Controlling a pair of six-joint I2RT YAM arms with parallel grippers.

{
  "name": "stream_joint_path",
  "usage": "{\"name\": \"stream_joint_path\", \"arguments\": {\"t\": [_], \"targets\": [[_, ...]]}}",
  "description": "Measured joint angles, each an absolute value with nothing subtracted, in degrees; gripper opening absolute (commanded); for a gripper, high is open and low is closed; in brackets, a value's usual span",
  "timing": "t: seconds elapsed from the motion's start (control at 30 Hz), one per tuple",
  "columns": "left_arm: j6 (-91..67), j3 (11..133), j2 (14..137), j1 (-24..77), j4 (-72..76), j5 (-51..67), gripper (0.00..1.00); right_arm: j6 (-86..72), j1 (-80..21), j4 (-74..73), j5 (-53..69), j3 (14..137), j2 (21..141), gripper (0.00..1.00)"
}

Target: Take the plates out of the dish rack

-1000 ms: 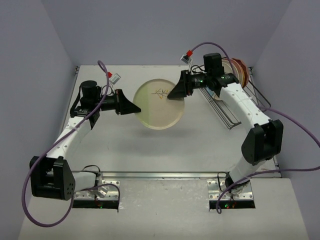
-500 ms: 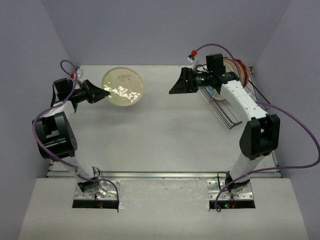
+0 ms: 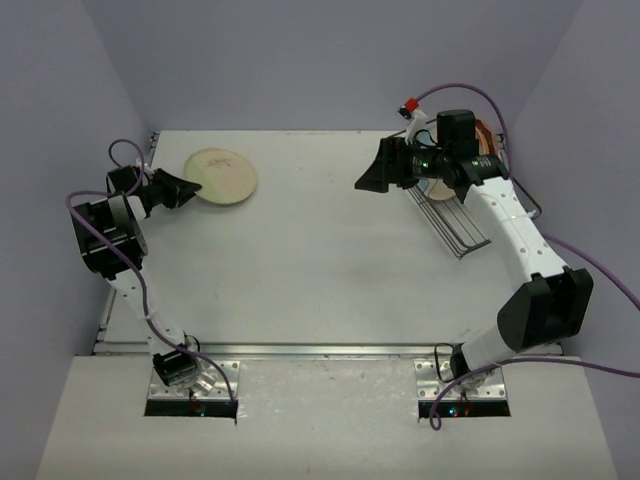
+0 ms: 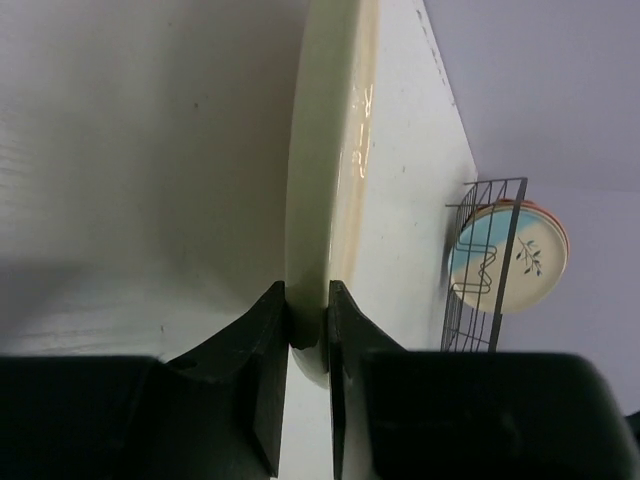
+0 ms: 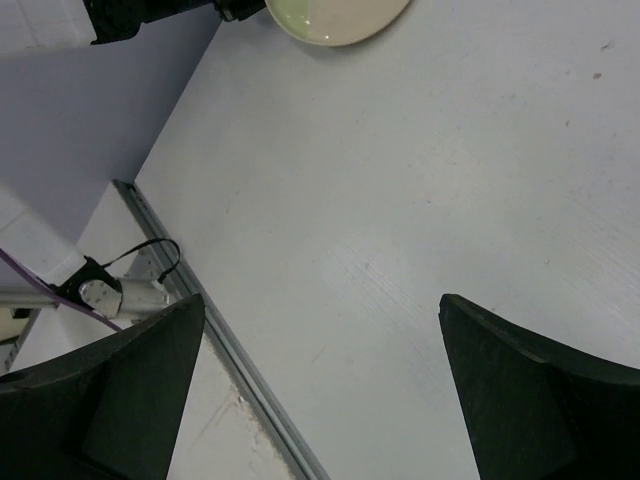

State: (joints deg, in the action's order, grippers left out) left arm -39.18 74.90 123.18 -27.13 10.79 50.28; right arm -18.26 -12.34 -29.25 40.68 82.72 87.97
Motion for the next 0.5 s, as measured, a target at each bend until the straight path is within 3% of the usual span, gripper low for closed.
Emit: {"name": "stream_joint_path", "arguments": {"t": [0.37,0.43,0.5], "targets": [[-39.92,85.14,129.39,-27.35,5.67,40.3,0.0,-16.15,-12.34,-29.57,37.22,82.16,86.36,0.99],[-38.54,86.43,129.36,-27.35,3.35,37.84,0.03,-16.09,-12.34,-29.68,36.54,82.13,86.47,0.99],[-37.54,87.41,129.36,-27.35,1.0,35.68,0.16,-16.05,-12.34,-29.67,36.09,82.13,86.65,0.99]]}}
